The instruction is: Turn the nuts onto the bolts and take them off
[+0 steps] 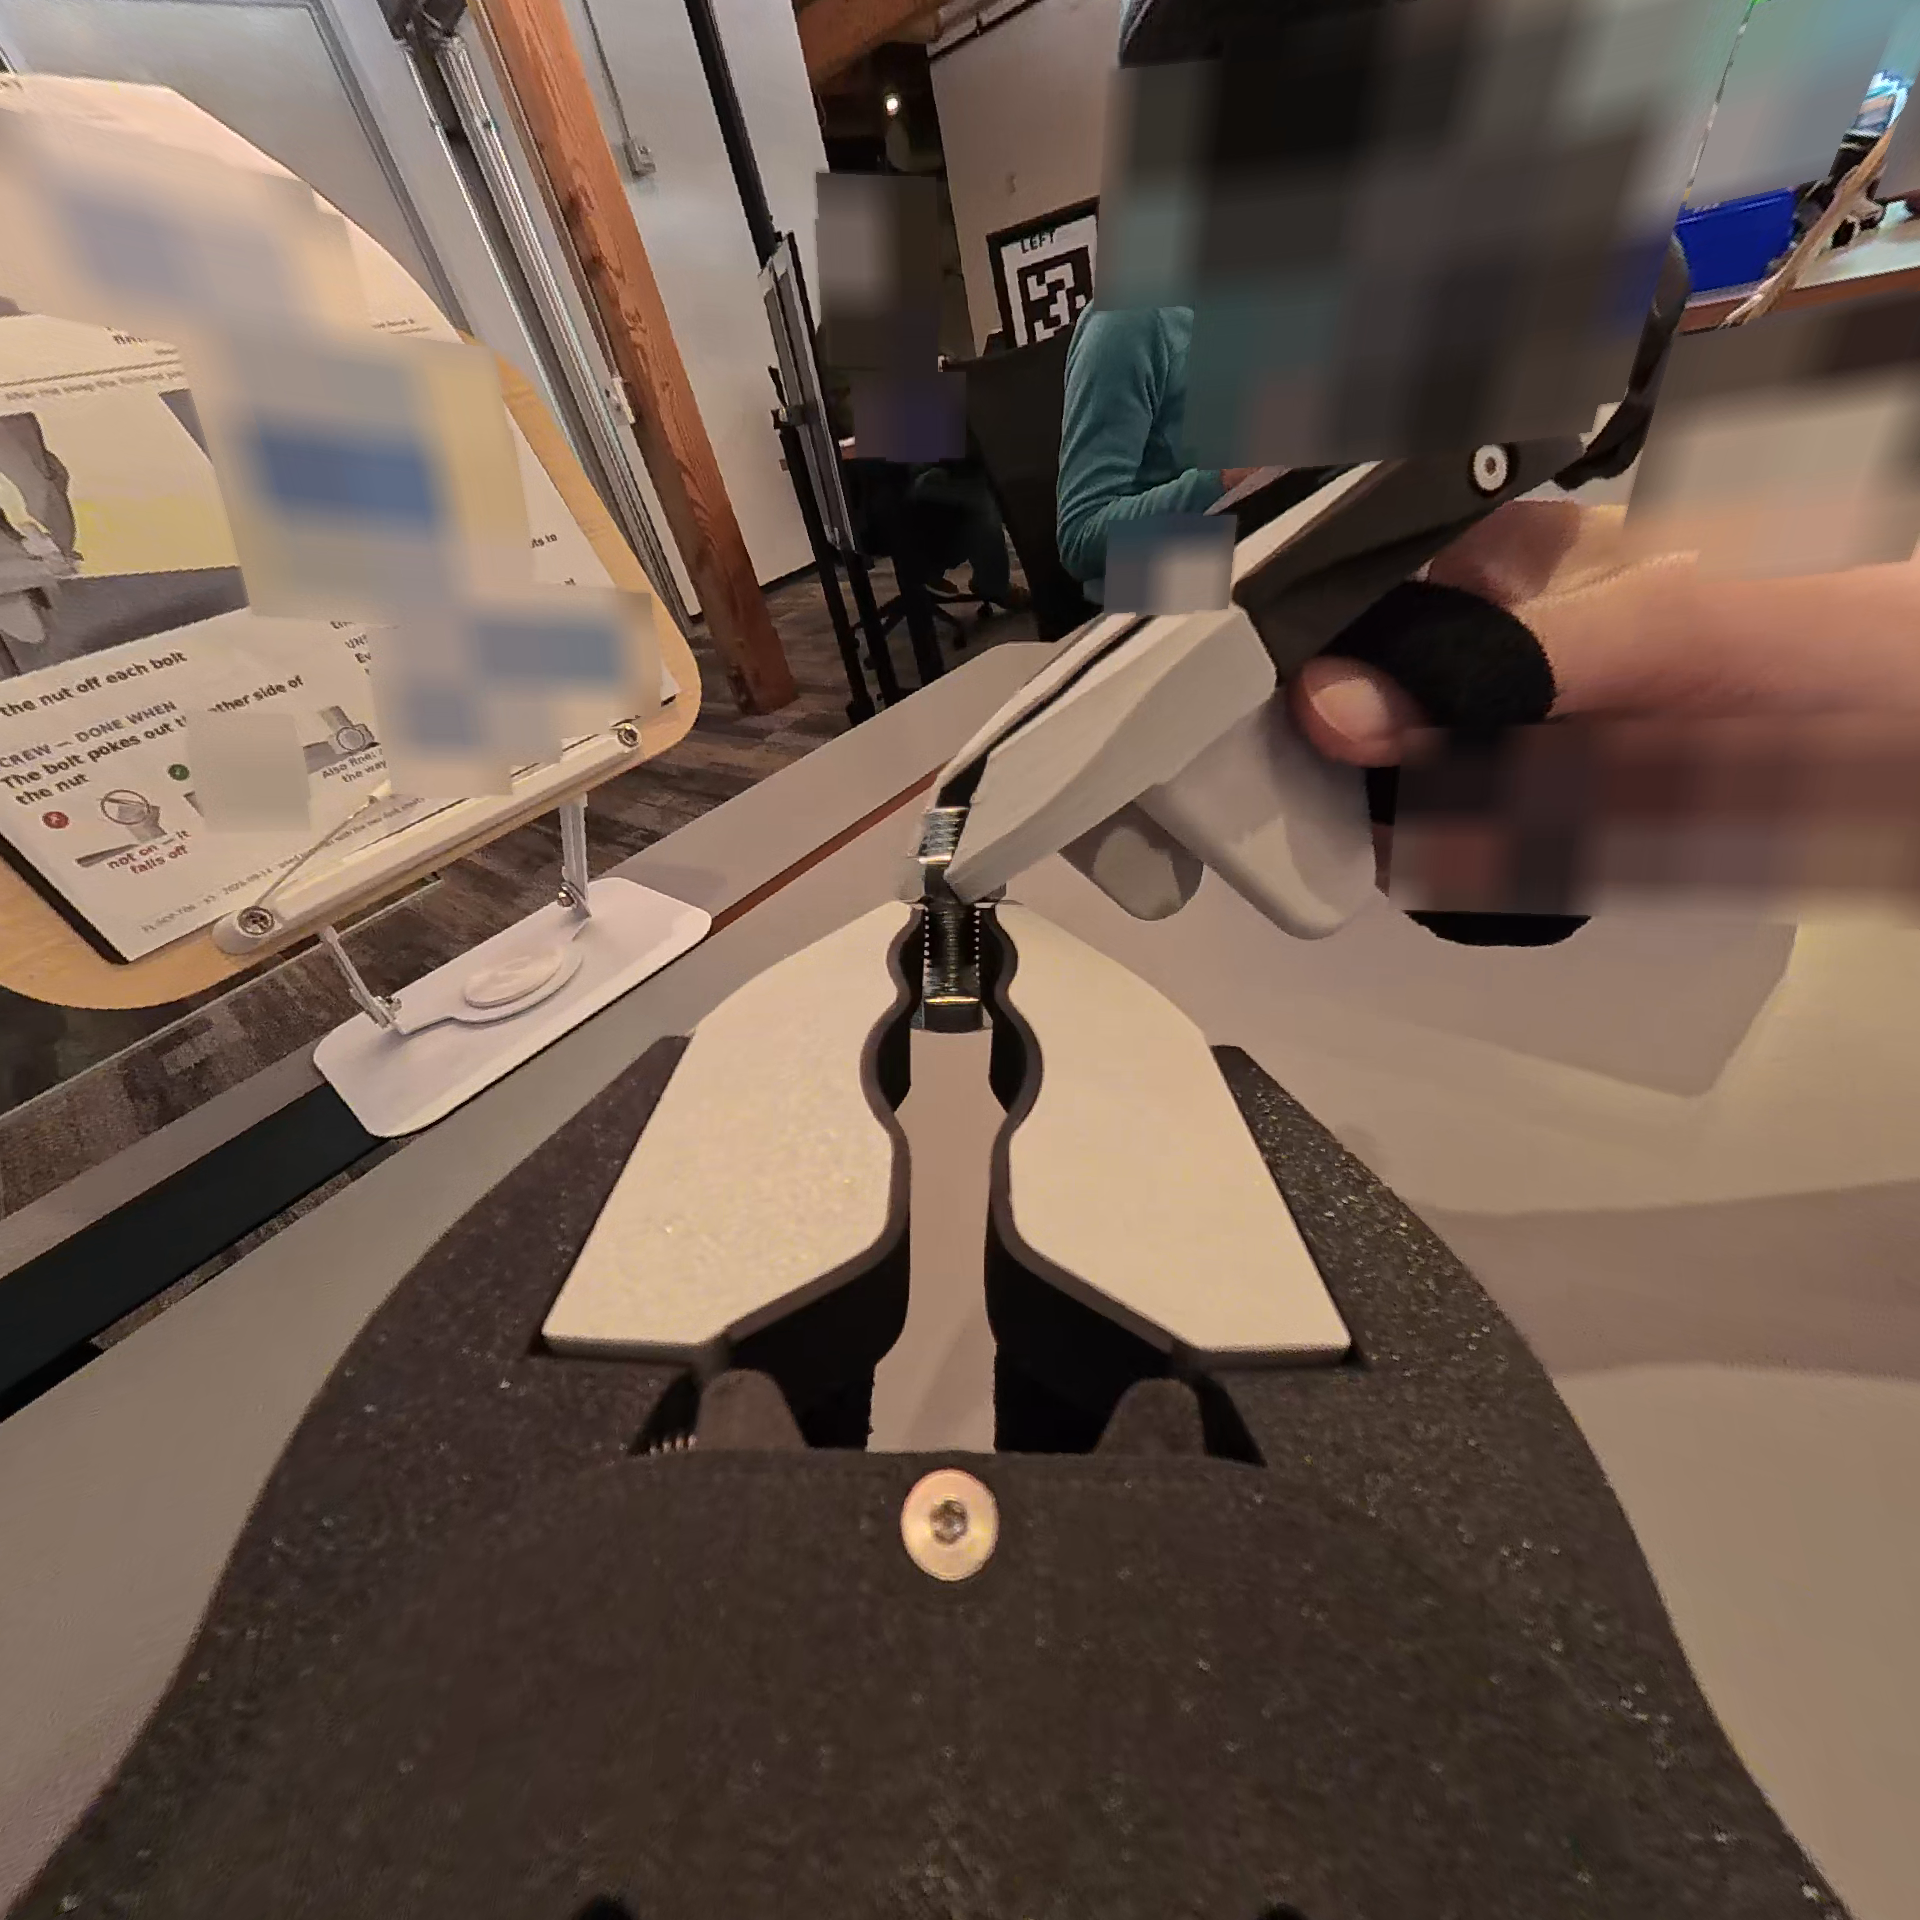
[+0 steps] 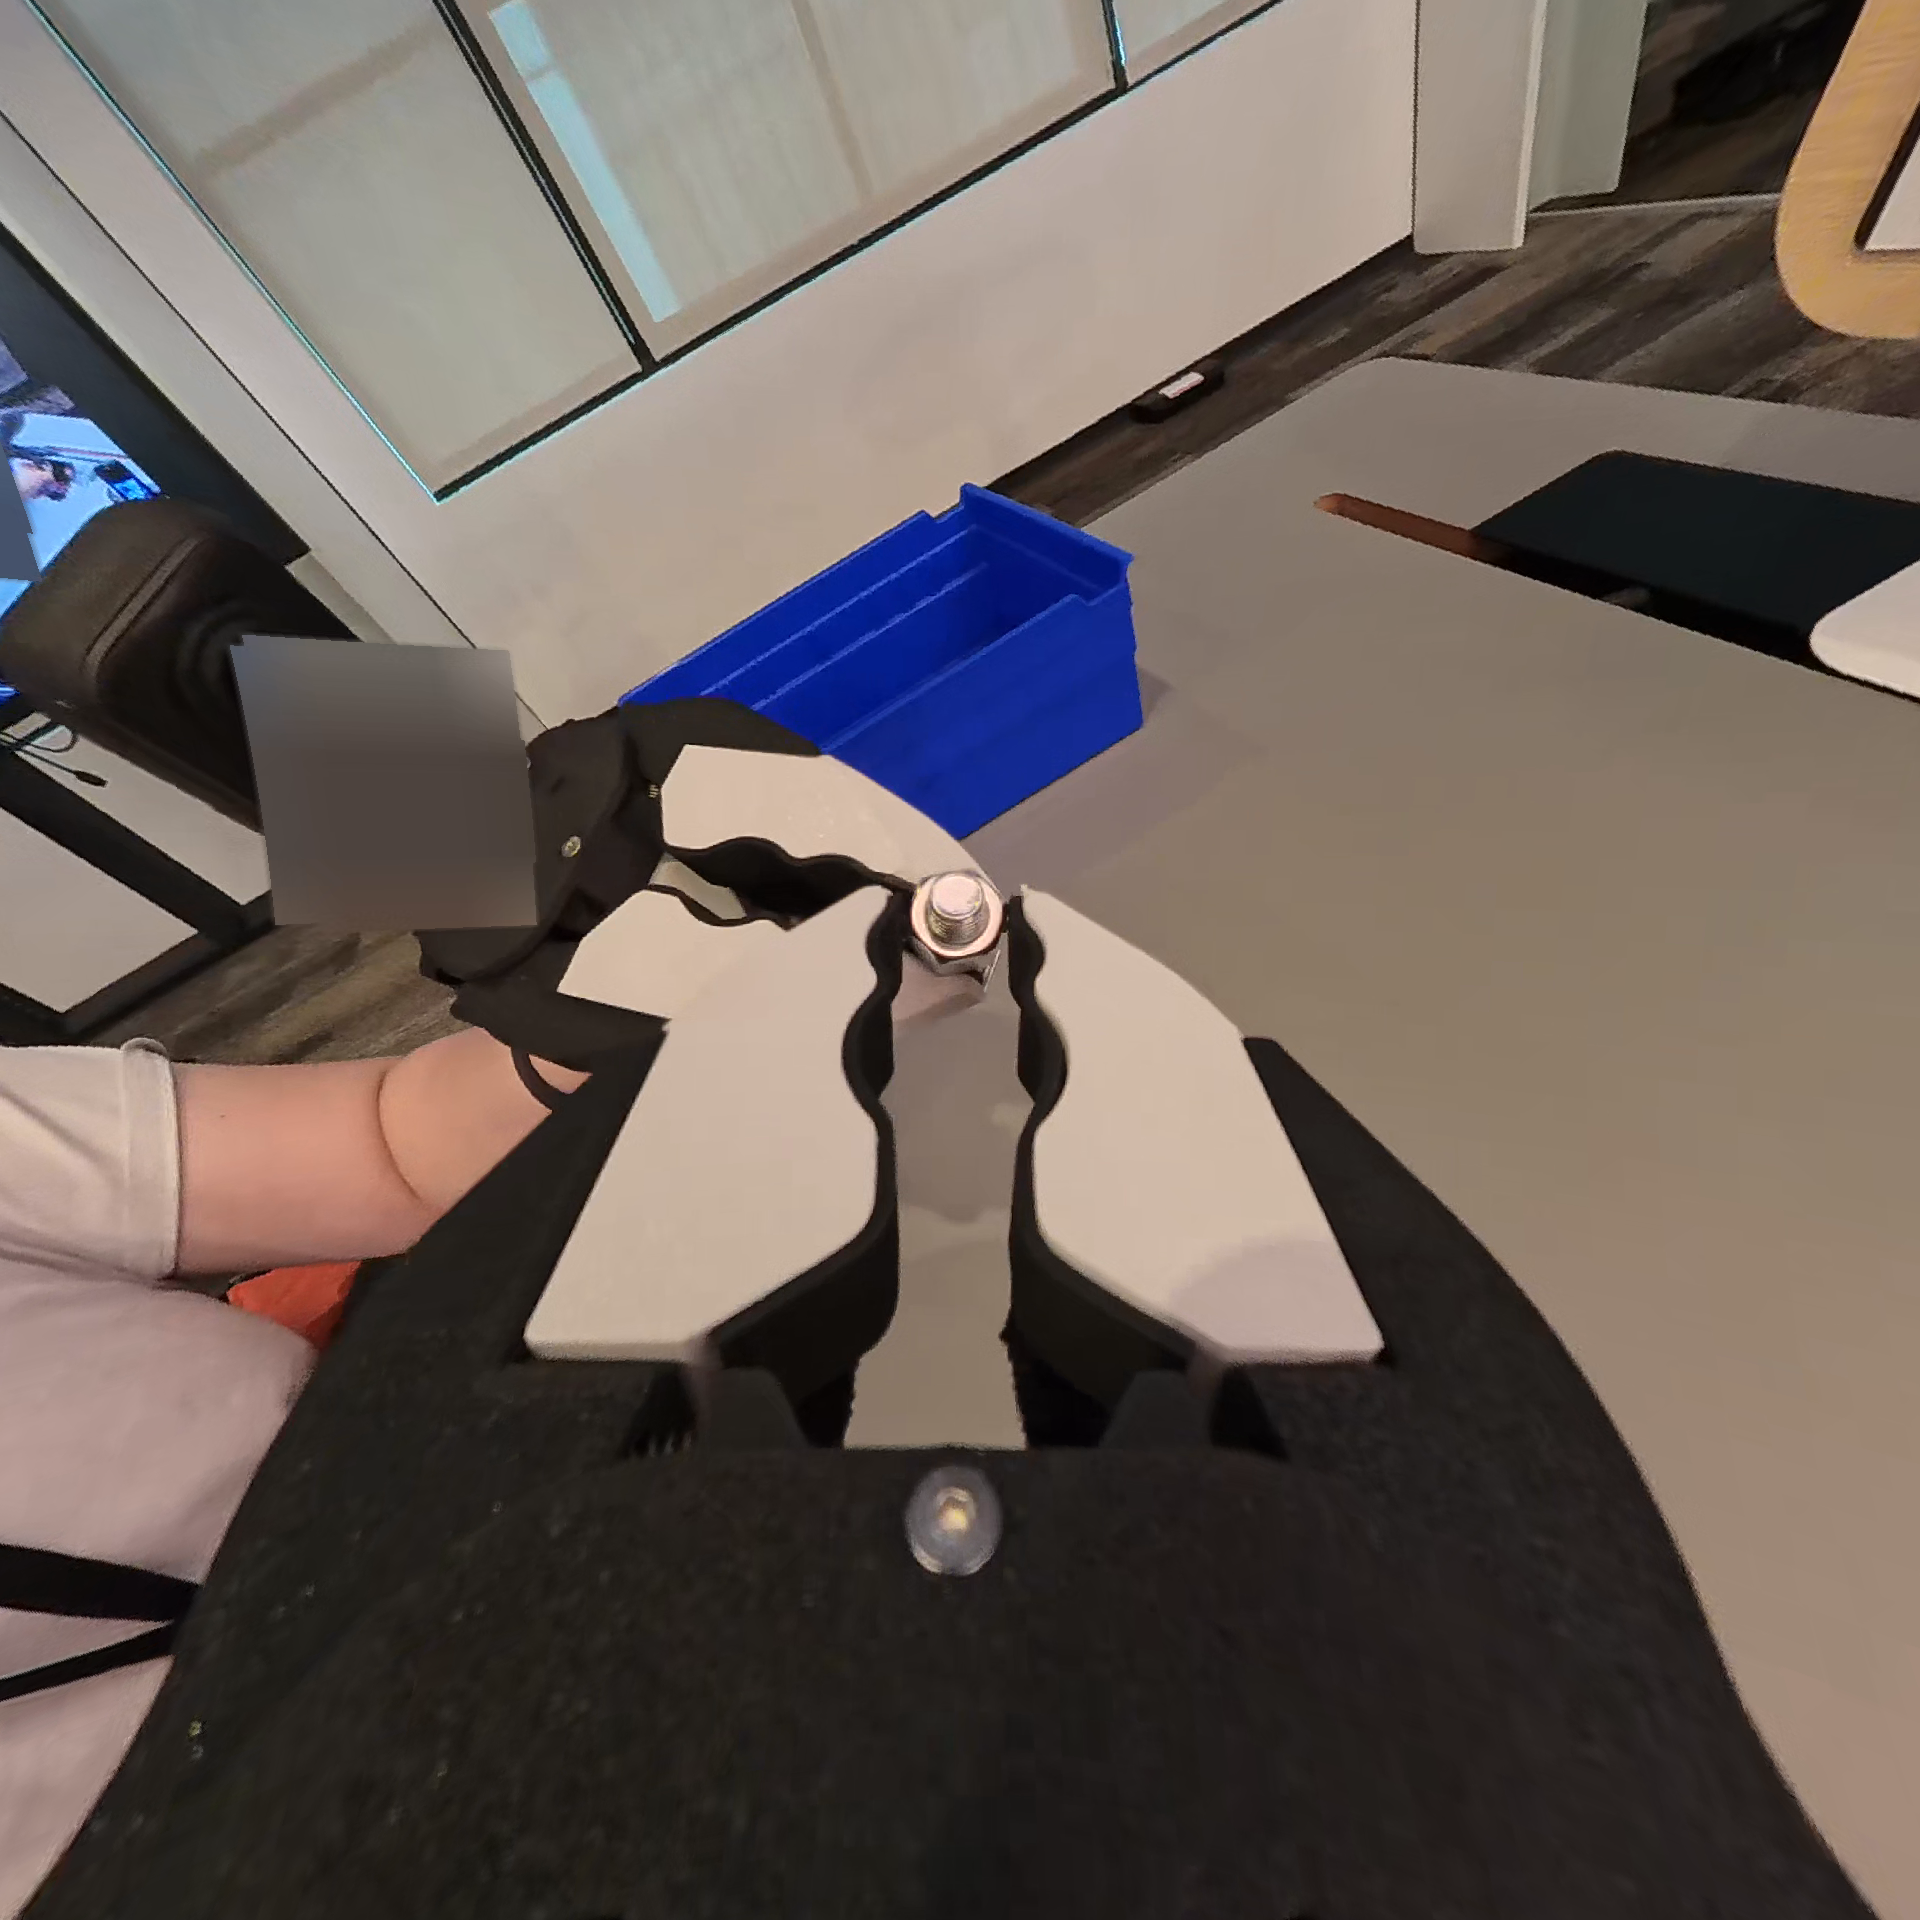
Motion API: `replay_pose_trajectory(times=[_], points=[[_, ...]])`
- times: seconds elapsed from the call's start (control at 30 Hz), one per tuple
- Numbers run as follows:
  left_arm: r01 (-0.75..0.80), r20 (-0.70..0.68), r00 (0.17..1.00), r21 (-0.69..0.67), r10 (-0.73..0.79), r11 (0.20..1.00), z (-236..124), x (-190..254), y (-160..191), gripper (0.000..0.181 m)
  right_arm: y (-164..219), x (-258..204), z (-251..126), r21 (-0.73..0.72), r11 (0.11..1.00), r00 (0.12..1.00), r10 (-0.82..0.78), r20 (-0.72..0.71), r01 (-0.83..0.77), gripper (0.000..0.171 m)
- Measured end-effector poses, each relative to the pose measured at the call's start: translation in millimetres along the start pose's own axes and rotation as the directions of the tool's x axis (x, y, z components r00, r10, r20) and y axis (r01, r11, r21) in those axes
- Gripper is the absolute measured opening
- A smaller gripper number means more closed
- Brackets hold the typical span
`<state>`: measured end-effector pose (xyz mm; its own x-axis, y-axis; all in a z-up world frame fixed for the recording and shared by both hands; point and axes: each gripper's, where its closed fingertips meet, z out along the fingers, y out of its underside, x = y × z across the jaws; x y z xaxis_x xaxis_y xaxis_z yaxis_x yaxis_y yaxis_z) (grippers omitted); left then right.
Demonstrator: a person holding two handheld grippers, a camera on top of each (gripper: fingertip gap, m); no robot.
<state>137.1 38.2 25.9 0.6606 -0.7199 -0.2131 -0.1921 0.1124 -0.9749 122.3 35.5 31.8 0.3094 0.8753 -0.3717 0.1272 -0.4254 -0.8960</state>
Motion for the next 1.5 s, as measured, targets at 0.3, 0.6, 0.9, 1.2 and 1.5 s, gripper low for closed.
replay_pose_trajectory(times=[0.3,0.6,0.9,1.2,1.5], points=[[-0.046,0.003,0.999,-0.031,0.046,0.998,9,1,9,0.010,7,11,2,-0.046,0.998,0.998,-0.036,-0.056,0.033,0.018],[0.026,-0.024,0.999,-0.101,-0.029,0.995,15,0,32,0.030,7,23,-4,-0.056,0.995,0.988,-0.084,-0.127,0.077,0.018],[0.020,-0.030,0.999,-0.092,-0.023,0.996,20,2,36,0.030,8,25,-4,-0.062,0.995,0.987,-0.087,-0.138,0.080,0.018],[0.043,-0.038,0.998,-0.094,-0.047,0.995,21,0,42,0.025,21,26,5,-0.141,0.981,0.977,-0.152,-0.153,0.130,0.018],[0.077,-0.064,0.994,-0.088,-0.083,0.993,17,0,46,0.020,23,24,11,-0.160,0.975,0.975,-0.174,-0.136,0.152,0.018]])
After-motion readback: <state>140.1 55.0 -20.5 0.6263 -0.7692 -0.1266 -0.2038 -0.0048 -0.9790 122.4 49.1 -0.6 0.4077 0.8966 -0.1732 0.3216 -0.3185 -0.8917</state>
